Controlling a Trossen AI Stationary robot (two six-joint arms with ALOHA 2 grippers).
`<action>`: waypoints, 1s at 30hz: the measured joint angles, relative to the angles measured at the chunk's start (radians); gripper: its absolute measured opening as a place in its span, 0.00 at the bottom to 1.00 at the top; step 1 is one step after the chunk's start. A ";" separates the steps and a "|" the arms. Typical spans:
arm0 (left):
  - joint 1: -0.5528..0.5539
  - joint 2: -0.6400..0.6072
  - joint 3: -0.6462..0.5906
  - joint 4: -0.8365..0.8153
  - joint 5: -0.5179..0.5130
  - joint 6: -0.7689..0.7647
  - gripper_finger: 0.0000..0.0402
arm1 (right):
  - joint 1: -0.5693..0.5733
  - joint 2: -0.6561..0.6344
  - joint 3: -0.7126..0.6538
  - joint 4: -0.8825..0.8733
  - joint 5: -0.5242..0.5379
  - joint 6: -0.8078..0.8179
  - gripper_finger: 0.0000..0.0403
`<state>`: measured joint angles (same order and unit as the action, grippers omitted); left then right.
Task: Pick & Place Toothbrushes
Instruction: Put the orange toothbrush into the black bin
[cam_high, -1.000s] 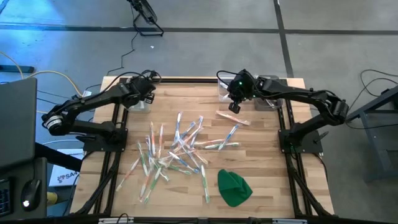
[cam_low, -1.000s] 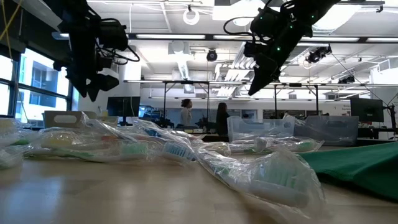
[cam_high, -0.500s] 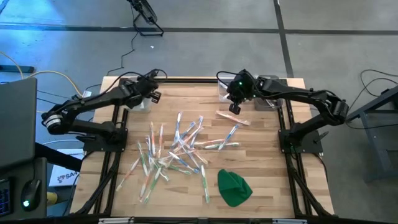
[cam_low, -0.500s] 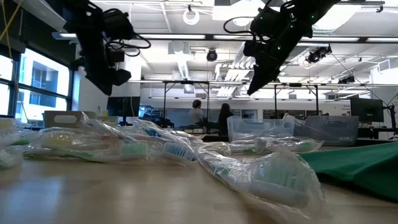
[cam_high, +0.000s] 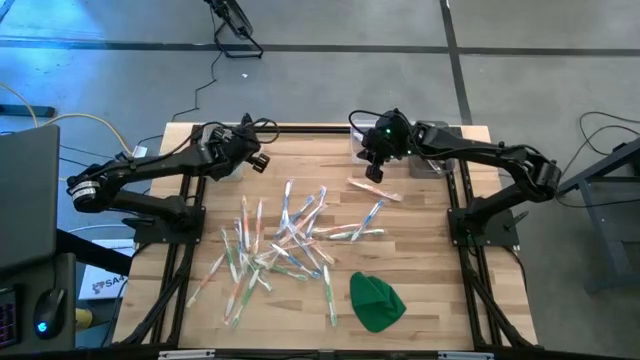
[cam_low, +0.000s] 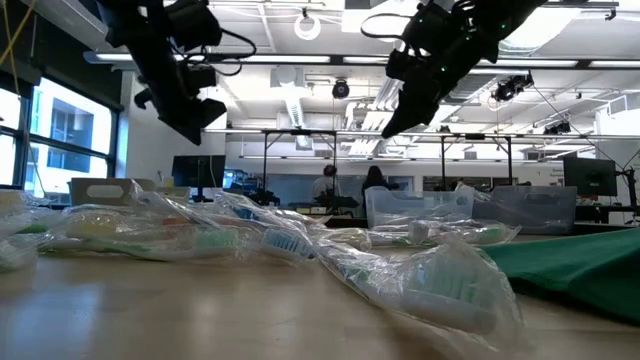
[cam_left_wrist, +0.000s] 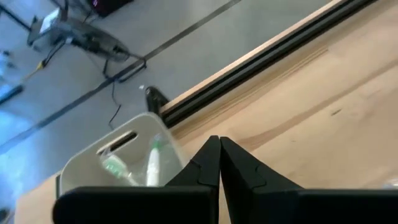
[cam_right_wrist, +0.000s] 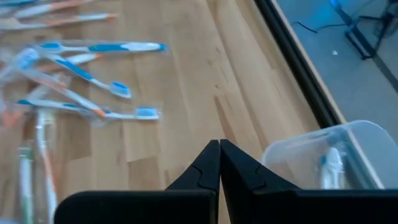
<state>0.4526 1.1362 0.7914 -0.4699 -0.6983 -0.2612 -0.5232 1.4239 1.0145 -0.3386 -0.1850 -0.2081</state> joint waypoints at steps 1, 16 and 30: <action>-0.012 0.000 0.000 0.009 0.000 0.003 0.01 | 0.001 0.000 0.000 0.000 -0.011 0.000 0.01; -0.221 -0.031 0.000 0.020 0.009 0.032 0.01 | 0.133 0.000 0.000 -0.005 0.087 0.065 0.01; -0.435 -0.145 0.000 0.064 0.083 0.099 0.01 | 0.373 0.000 0.000 -0.040 0.312 0.197 0.01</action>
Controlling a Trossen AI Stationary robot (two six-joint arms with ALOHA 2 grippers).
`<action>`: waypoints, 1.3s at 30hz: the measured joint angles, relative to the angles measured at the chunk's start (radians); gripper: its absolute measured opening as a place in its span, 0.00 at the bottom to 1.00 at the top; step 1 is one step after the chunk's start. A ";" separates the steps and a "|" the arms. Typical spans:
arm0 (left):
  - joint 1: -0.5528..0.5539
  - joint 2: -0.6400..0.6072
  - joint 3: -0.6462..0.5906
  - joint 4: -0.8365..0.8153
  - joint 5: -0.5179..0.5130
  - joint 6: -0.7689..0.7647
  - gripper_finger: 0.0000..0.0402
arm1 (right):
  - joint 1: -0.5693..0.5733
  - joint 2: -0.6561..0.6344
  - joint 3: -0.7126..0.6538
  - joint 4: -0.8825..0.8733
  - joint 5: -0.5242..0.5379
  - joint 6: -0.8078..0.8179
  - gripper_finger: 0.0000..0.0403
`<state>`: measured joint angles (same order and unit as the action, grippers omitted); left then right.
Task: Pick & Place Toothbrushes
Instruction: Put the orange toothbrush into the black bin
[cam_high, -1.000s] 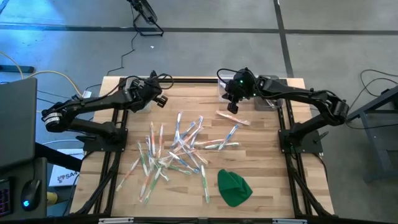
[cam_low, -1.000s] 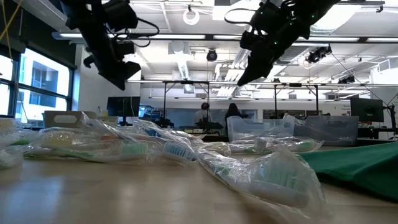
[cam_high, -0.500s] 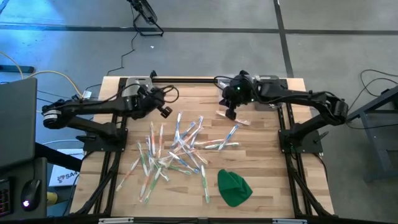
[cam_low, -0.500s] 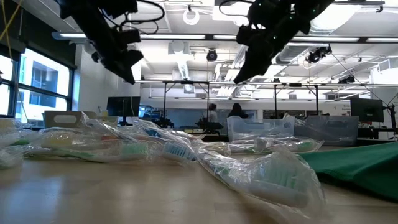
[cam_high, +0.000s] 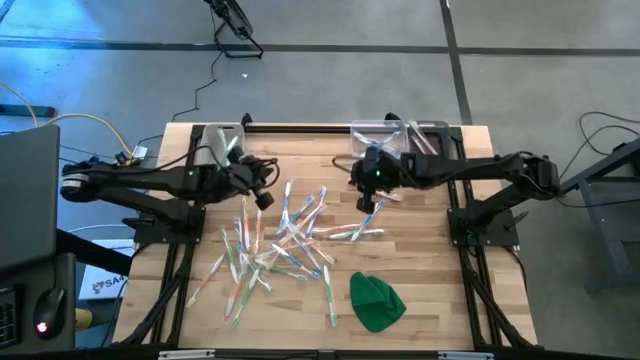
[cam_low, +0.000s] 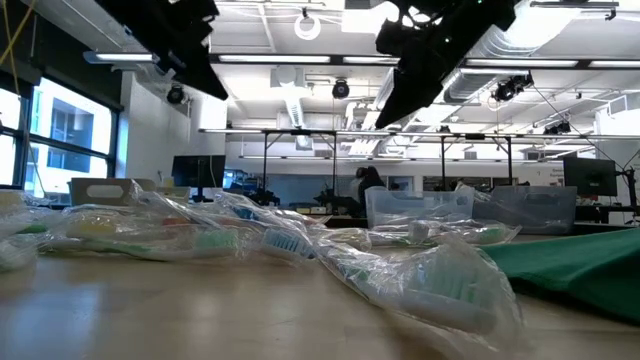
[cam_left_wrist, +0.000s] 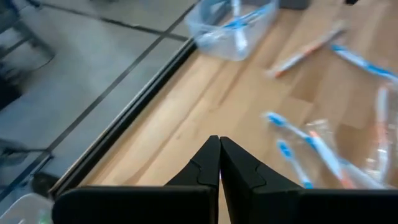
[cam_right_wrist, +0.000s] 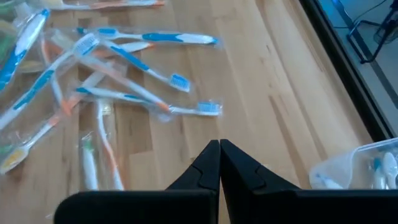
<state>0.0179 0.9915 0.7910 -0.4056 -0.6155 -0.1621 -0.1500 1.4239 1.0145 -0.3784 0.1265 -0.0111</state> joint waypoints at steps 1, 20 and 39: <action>-0.015 -0.002 0.000 0.001 0.000 0.000 0.01 | 0.017 0.000 0.000 -0.013 0.023 0.014 0.01; -0.104 -0.002 0.000 0.017 0.000 -0.029 0.01 | 0.002 0.004 0.000 -0.173 0.246 0.165 0.08; -0.104 -0.001 0.000 0.014 -0.001 -0.027 0.01 | -0.082 0.277 0.000 -0.185 0.209 0.225 0.39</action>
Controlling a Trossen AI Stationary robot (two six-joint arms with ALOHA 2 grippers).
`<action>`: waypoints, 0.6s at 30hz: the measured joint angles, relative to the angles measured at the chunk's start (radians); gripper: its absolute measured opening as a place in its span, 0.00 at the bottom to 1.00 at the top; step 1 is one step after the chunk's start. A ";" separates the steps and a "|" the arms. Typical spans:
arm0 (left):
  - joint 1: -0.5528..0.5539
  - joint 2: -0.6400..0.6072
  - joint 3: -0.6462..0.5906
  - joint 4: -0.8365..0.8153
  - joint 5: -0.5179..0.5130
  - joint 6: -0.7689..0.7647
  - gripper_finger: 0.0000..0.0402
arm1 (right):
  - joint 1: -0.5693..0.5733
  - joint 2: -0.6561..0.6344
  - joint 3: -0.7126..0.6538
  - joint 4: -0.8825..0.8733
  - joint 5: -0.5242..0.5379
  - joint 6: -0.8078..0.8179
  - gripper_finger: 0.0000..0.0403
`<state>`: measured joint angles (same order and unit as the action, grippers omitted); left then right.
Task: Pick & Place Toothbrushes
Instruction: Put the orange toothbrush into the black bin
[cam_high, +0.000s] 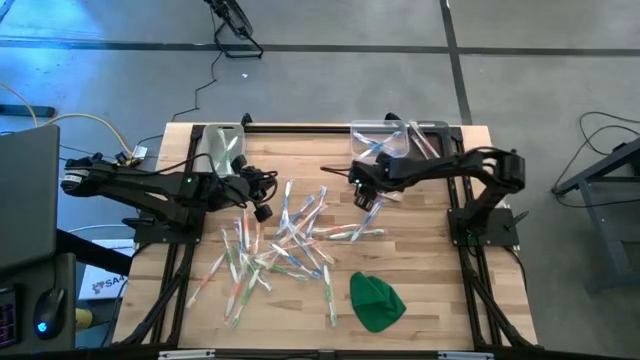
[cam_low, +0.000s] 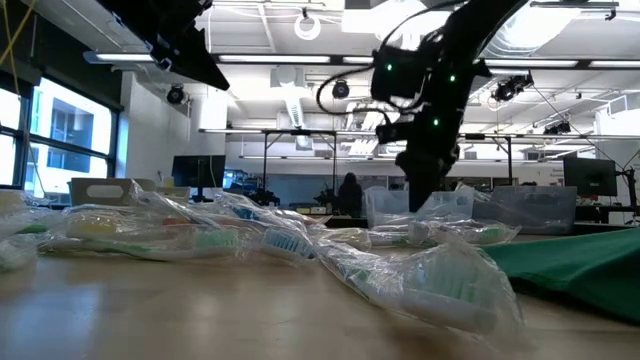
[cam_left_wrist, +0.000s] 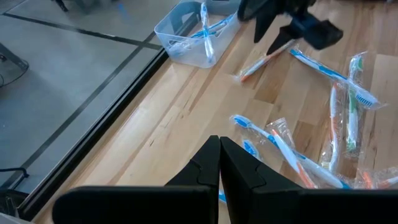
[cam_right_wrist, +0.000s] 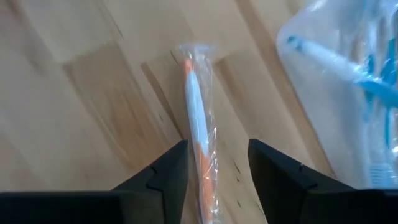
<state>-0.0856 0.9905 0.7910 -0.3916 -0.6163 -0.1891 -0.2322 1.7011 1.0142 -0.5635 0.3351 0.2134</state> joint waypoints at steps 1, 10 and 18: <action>0.000 0.000 0.000 0.000 0.000 0.000 0.01 | -0.001 0.013 0.000 0.001 0.000 0.000 0.39; 0.000 0.000 0.000 0.000 0.000 0.000 0.01 | -0.037 0.084 0.000 0.004 -0.028 -0.008 0.38; 0.000 0.000 0.000 0.000 0.000 -0.001 0.01 | -0.076 0.091 0.000 0.015 -0.122 -0.011 0.38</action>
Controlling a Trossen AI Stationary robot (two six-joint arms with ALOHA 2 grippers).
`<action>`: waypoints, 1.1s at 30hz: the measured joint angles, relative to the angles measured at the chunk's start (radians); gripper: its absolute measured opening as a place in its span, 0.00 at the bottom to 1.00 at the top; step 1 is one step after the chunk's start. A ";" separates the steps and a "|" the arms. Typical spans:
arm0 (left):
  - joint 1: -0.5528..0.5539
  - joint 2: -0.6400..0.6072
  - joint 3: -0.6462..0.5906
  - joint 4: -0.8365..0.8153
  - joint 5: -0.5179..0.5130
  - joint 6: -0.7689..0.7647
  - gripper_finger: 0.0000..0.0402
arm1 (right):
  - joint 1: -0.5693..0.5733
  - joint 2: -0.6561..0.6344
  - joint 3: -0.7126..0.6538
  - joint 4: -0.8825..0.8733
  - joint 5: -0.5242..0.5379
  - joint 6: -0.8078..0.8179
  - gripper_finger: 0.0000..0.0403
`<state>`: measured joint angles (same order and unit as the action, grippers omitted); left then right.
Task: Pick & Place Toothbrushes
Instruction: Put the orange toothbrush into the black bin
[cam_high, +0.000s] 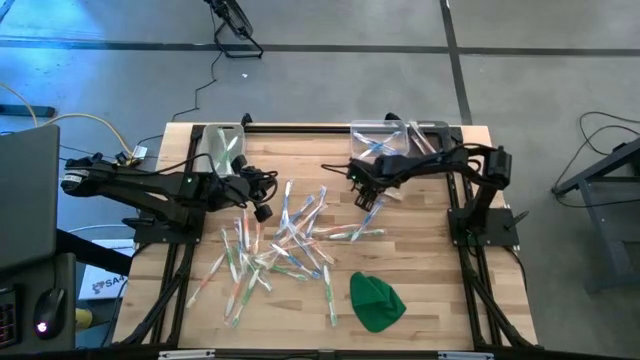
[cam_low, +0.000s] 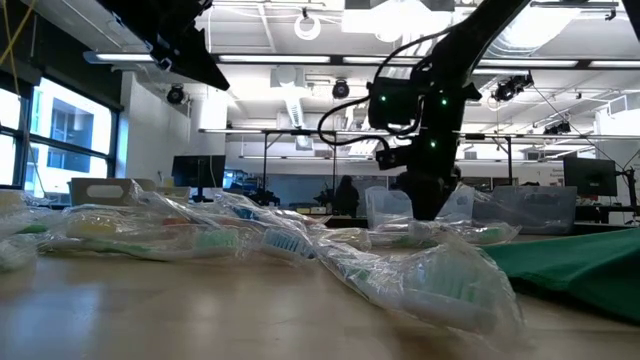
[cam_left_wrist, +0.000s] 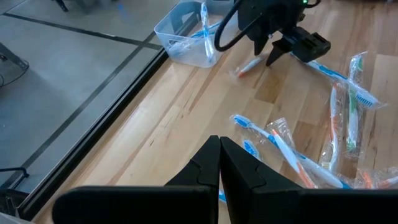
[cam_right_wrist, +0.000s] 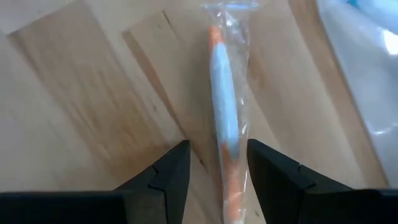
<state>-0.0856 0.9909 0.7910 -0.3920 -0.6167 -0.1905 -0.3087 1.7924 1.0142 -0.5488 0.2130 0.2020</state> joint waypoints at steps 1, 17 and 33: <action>0.000 0.000 0.000 0.000 0.000 0.000 0.01 | -0.004 0.000 0.000 0.000 -0.013 -0.002 0.38; 0.000 0.000 0.000 0.000 0.000 0.001 0.01 | -0.008 0.000 0.000 0.003 -0.034 -0.016 0.20; 0.000 0.000 0.000 0.000 0.000 0.002 0.01 | 0.013 -0.004 0.002 0.005 0.007 -0.023 0.01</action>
<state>-0.0856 0.9909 0.7910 -0.3923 -0.6167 -0.1886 -0.2957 1.7885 1.0161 -0.5434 0.2204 0.1786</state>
